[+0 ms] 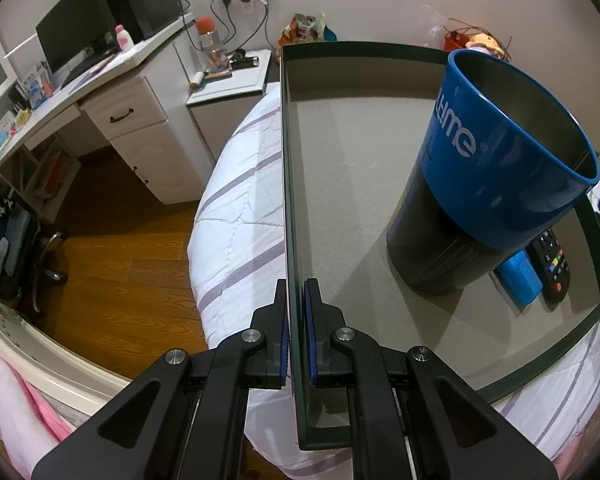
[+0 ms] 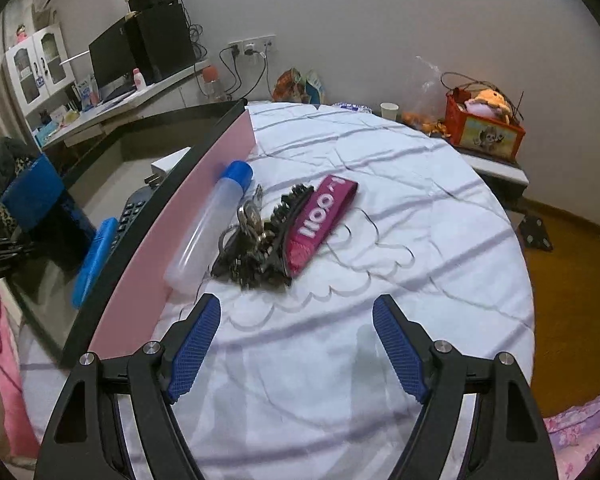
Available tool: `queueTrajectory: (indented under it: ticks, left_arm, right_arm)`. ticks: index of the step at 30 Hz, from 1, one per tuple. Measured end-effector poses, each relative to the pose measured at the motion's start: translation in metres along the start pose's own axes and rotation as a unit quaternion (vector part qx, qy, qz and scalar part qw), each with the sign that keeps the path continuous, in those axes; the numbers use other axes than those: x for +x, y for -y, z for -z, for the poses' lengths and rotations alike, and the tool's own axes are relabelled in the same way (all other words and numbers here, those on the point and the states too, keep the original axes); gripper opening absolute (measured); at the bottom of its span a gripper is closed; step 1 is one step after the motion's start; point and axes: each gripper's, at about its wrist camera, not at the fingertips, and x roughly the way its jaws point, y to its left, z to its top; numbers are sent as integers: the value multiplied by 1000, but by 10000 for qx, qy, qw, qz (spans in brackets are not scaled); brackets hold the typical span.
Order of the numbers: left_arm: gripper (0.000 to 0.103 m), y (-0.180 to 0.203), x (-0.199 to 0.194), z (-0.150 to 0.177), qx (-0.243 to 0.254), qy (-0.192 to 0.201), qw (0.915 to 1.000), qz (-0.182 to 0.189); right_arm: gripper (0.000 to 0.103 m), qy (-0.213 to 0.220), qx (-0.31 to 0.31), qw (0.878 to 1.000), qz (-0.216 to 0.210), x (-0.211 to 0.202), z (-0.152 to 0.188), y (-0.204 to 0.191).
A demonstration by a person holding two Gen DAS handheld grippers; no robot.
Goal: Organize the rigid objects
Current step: 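Grasp the black cable bundle with the right tool and lift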
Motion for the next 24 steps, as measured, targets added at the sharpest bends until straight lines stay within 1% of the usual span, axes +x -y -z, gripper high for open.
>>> queueTrajectory:
  ticks: [1, 3, 4, 5, 6, 7, 9, 10, 11, 17, 19, 21, 24]
  left_arm:
    - [6, 0, 0, 0, 3, 1, 10000, 2]
    - [6, 0, 0, 0, 3, -1, 10000, 1]
    - [6, 0, 0, 0, 5, 0, 10000, -1]
    - [6, 0, 0, 1, 9, 0, 10000, -1]
    - [6, 0, 0, 0, 14, 0, 10000, -5]
    - [6, 1, 0, 1, 22, 0, 10000, -8]
    - [6, 1, 0, 1, 29, 0, 10000, -4]
    - [6, 2, 0, 0, 34, 1, 10000, -4]
    - [6, 2, 0, 0, 38, 2, 10000, -4]
    - [6, 2, 0, 0, 49, -25, 10000, 17]
    - [6, 3, 0, 0, 61, -24, 10000, 4]
    - [6, 4, 1, 0, 53, -28, 10000, 19]
    - [6, 5, 0, -2, 52, -38, 10000, 25]
  right_arm:
    - [79, -9, -32, 10000, -5, 4, -2, -2]
    - [67, -17, -132, 9999, 17, 9, -4, -6]
    - [55, -67, -200, 9998, 50, 13, -6, -9]
    - [50, -99, -232, 9997, 53, 16, -6, -10]
    - [47, -152, -252, 9996, 29, 19, -6, -11]
    - [41, -176, -255, 9995, 30, 21, -6, -10]
    - [37, -154, -215, 9996, -45, 20, -5, -8]
    - [28, -127, -197, 9997, -87, 18, -4, -7]
    - [22, -114, -182, 9997, -117, 16, -4, -6]
    - [22, -187, -202, 9994, -191, 2, 9, -7]
    - [22, -281, -191, 9993, -148, -7, 19, -7]
    - [22, -448, -164, 9987, -200, -14, 28, -6]
    - [22, -449, -92, 9985, -305, -32, 41, -8]
